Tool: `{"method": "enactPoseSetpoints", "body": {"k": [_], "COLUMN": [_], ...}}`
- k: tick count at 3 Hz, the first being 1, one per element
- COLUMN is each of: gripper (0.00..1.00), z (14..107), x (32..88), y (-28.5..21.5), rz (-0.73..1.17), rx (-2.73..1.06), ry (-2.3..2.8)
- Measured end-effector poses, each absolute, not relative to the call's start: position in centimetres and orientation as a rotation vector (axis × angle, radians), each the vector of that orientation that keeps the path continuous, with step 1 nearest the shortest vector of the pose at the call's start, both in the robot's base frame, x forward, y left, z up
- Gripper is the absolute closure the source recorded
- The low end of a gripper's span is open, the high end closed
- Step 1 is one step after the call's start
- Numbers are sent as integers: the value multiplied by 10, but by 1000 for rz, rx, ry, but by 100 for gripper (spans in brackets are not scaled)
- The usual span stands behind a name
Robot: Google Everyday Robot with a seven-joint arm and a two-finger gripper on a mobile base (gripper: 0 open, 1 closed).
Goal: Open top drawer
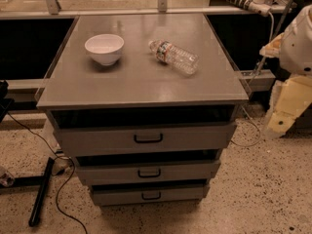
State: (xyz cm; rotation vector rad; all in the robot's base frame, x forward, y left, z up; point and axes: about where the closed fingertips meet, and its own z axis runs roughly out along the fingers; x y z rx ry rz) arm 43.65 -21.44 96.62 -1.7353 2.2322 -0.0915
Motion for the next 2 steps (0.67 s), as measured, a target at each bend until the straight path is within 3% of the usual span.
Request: {"method": "enactPoseSetpoints", "body": {"k": [2], "gripper": [0], "z": [913], "x": [420], "y": [-207], "rz": [56], "rx": [-1778], "ry": [2052]}}
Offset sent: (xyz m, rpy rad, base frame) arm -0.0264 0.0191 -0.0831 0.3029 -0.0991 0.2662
